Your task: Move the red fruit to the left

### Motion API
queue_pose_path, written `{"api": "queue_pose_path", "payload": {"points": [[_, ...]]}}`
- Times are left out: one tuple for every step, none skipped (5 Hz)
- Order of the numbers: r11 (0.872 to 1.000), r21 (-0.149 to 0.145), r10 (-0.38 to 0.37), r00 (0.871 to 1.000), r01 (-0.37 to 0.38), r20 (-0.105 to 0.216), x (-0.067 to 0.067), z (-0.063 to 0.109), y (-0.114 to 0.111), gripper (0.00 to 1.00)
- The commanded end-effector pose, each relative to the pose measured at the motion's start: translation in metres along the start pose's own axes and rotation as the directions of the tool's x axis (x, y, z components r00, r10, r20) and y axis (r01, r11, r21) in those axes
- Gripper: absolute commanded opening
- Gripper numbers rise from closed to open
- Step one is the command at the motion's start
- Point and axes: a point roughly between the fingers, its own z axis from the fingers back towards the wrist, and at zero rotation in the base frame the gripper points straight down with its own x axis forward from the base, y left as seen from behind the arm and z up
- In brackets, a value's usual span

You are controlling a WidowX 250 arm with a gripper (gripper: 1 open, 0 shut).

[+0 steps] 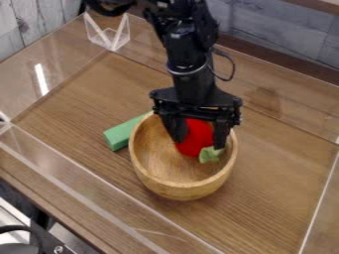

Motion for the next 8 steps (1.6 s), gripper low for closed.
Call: {"api": "queue_pose_path", "payload": {"points": [[1.0, -0.013, 0.01, 0.999, -0.009, 0.053, 0.011, 0.014, 0.001, 1.0], [0.999, -0.017, 0.03, 0.998, -0.029, 0.059, 0.011, 0.018, 0.007, 0.0], [0.998, -0.016, 0.066, 0.995, -0.065, 0.07, 0.014, 0.016, 0.02, 1.0], [0.996, -0.015, 0.088, 0.993, -0.087, 0.081, 0.016, 0.014, 0.029, 0.0], [0.995, -0.014, 0.101, 0.991, -0.1, 0.091, 0.016, 0.011, 0.035, 0.0], [0.999, -0.012, 0.049, 0.995, -0.048, 0.082, 0.008, 0.011, 0.028, 0.0], [1.0, -0.012, -0.003, 0.997, 0.004, 0.076, 0.0, 0.011, 0.021, 0.0], [0.999, -0.036, -0.006, 0.995, 0.009, 0.103, -0.006, 0.034, 0.012, 0.0]]}}
